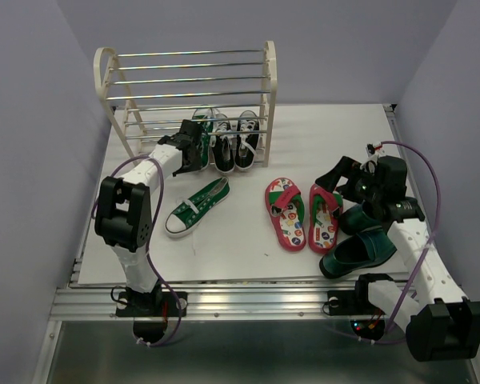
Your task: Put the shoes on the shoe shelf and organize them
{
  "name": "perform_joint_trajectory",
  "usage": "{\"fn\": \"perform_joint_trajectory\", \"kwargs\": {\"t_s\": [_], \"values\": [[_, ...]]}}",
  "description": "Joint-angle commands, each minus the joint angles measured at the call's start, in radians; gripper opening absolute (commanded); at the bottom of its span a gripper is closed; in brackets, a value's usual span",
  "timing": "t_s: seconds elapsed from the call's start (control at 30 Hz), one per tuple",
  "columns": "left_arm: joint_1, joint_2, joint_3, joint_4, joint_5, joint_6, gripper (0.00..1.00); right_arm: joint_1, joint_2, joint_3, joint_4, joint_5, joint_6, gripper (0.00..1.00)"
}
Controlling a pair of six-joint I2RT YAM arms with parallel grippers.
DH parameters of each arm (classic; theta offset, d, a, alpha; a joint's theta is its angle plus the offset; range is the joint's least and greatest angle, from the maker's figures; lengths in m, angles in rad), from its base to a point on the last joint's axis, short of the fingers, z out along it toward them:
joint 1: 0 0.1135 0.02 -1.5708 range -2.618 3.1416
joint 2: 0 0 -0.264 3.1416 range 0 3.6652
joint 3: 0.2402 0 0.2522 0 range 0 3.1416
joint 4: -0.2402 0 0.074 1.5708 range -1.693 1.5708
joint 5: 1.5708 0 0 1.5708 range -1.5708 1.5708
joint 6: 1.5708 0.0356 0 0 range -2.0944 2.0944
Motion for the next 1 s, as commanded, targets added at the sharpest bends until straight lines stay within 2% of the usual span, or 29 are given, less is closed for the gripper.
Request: {"fn": "perform_joint_trajectory", "kwargs": {"t_s": [0.0,0.07,0.1,0.2,0.3,0.43,0.5,0.6,0.73,0.8,0.87,0.9,0.93,0.97], "values": [[-0.007,-0.016,0.058,0.024,-0.010,-0.127,0.14,0.000,-0.028,0.025,0.024,0.001,-0.002,1.00],[-0.007,-0.004,0.073,0.010,-0.002,-0.123,0.25,0.000,-0.033,0.022,0.019,0.006,-0.005,1.00],[-0.007,-0.003,0.071,0.018,0.004,-0.103,0.37,0.000,-0.041,0.022,0.018,0.008,-0.005,1.00],[-0.007,-0.004,0.067,0.024,0.026,-0.077,0.53,0.000,-0.055,0.019,0.015,0.012,-0.009,1.00],[-0.007,-0.010,0.047,0.036,0.055,-0.061,0.61,0.000,-0.079,0.013,0.008,0.018,-0.011,1.00],[-0.007,-0.029,0.036,0.039,0.049,-0.018,0.62,0.000,-0.107,0.002,0.002,0.014,-0.013,1.00],[-0.006,-0.038,0.047,0.006,0.032,0.000,0.67,0.000,-0.119,0.002,0.001,0.014,-0.013,1.00],[-0.006,-0.059,0.042,-0.017,0.003,0.017,0.69,0.000,-0.130,-0.001,-0.001,0.008,-0.013,1.00],[0.010,-0.053,0.018,0.009,-0.007,0.038,0.69,0.000,-0.137,-0.002,-0.002,0.006,-0.011,1.00],[0.034,-0.039,0.019,0.038,0.032,0.092,0.68,0.000,-0.136,-0.001,-0.001,0.006,-0.011,1.00],[0.039,-0.015,0.038,0.035,0.038,0.100,0.60,0.000,-0.136,0.001,-0.002,0.006,-0.011,1.00],[0.043,-0.006,0.045,0.035,0.030,0.109,0.31,0.000,-0.136,0.002,-0.001,0.006,-0.013,1.00],[0.045,-0.003,0.055,0.036,0.030,0.114,0.11,0.000,-0.134,0.002,-0.002,0.008,-0.013,1.00],[0.046,-0.003,0.058,0.035,0.029,0.117,0.00,0.000,-0.136,0.002,-0.001,0.009,-0.016,1.00]]}}
